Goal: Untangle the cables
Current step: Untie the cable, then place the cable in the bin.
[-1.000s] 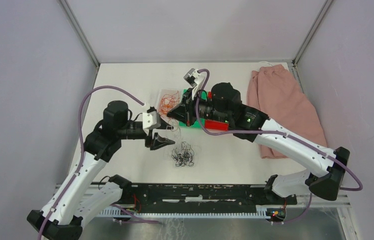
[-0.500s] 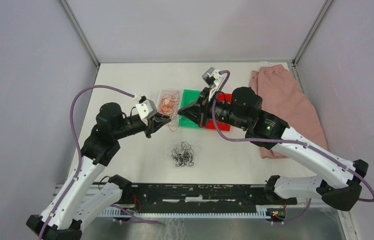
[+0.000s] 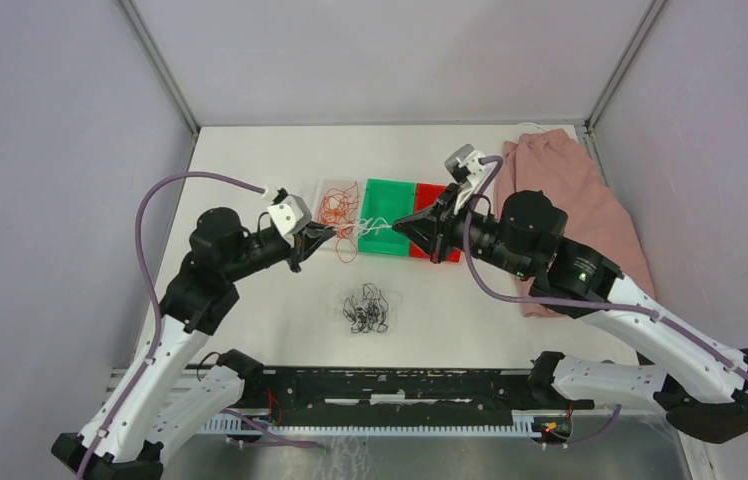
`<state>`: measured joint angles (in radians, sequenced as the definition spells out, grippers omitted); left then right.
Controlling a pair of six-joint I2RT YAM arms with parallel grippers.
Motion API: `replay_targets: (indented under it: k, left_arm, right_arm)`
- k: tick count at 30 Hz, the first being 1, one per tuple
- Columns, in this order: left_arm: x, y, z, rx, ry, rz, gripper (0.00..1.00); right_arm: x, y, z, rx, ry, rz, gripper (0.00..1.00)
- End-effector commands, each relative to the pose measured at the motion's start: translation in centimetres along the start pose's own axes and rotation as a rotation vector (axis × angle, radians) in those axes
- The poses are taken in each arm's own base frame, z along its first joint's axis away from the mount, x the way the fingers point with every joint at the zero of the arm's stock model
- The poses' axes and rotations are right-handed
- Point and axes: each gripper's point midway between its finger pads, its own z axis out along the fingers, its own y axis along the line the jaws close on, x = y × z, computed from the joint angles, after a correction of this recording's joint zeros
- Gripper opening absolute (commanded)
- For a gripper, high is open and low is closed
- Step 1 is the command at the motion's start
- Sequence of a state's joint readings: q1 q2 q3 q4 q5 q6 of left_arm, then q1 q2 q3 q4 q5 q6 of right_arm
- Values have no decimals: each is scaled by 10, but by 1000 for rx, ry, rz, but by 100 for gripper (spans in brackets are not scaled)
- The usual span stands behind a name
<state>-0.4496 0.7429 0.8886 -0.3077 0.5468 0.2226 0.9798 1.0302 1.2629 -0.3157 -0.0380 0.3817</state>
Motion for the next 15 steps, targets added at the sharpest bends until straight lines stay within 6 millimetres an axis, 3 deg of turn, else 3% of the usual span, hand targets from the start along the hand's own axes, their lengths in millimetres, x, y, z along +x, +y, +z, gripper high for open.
replay_targets:
  k: [1,4,10,12,15]
  left_arm:
    - [1,27,-4,-148,17,37,13]
    - [2,33,-5,-180,25,55,13]
    - [-8,16,-4,-81,-3,73,19]
    - [-10,11,-4,-41,0,103,24]
    - [-9,5,-4,12,18,160,45]
  right_arm:
    - [-17,-28,-20,152,-54,-66,0]
    - [-20,-43,-25,228,-51,-91,0]
    - [-27,-55,-23,275,-55,-96,0]
    - [-29,-61,-23,301,-57,-99,0]
    - [-36,-70,-24,332,-74,-97,0]
